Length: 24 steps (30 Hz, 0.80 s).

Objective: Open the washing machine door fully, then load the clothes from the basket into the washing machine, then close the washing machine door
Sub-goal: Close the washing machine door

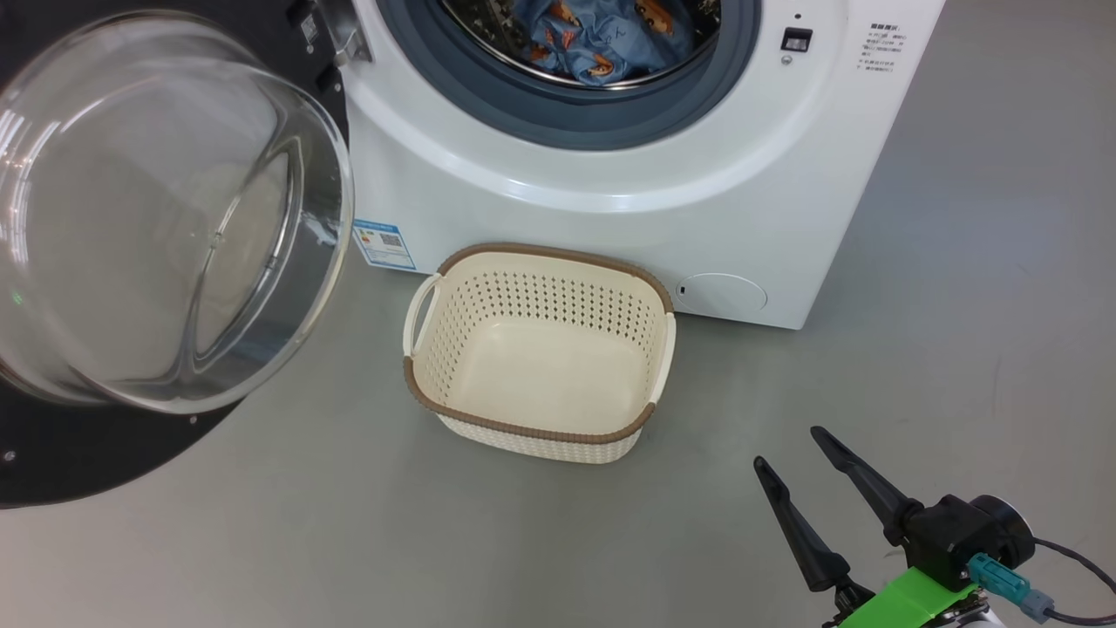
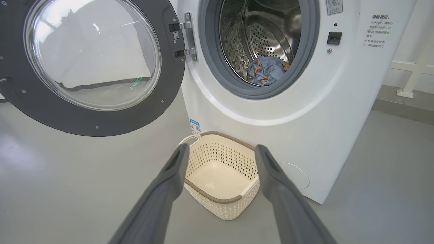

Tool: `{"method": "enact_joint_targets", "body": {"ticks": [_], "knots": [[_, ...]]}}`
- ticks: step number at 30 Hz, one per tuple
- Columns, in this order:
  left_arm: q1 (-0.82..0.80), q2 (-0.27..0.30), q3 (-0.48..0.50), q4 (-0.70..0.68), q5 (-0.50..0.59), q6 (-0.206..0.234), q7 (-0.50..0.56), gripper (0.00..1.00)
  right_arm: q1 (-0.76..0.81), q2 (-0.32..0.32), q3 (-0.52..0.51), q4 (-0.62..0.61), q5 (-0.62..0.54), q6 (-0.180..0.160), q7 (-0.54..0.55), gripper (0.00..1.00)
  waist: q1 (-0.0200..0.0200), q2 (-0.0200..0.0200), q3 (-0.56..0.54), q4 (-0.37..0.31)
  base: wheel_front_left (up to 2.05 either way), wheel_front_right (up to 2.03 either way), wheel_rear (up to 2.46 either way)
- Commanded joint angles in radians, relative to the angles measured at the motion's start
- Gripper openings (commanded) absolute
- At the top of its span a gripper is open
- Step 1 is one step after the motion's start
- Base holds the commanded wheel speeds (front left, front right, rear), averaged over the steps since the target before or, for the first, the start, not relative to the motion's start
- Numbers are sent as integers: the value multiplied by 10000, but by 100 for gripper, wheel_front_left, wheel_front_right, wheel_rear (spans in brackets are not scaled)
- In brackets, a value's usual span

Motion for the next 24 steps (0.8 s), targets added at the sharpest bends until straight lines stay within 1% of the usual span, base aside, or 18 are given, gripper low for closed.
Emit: {"method": "enact_joint_targets", "body": {"ticks": [1, 6, 9, 10, 11, 17, 24], "knots": [[195, 707, -10, -309, -15, 28, 247, 0, -134, -135, 222, -263, 155, 16, -48, 100, 0, -1, 38, -8, 0, 0, 0], [357, 876, -148, -601, -69, 214, 1180, 0, -107, -159, 238, -247, 156, 16, -48, 100, 0, -1, 59, 58, 0, 0, 0], [387, 807, -249, -891, -186, 250, 1805, 0, -102, -166, 272, -221, 162, 16, -48, 100, 0, -1, 33, 138, 0, 0, 0], [387, 807, -249, -891, -186, 250, 1805, 0, -102, -166, 272, -221, 162, 16, -48, 100, 0, -1, 33, 138, 0, 0, 0], [423, 708, -294, -1082, -295, 282, 2209, 0, -124, -179, 320, -199, 167, 16, -48, 100, 0, -1, 17, 176, 0, 0, 0], [700, 308, -268, -1616, -745, 376, 3314, 0, -168, -213, 384, -186, 213, 16, -48, 100, 0, -1, -62, 219, 0, 0, 0], [1180, -69, -201, -2408, -1280, 706, 4746, 0, -97, -232, 273, -187, 183, 16, -48, 100, 0, -1, -61, 320, 0, 0, 0]]}}
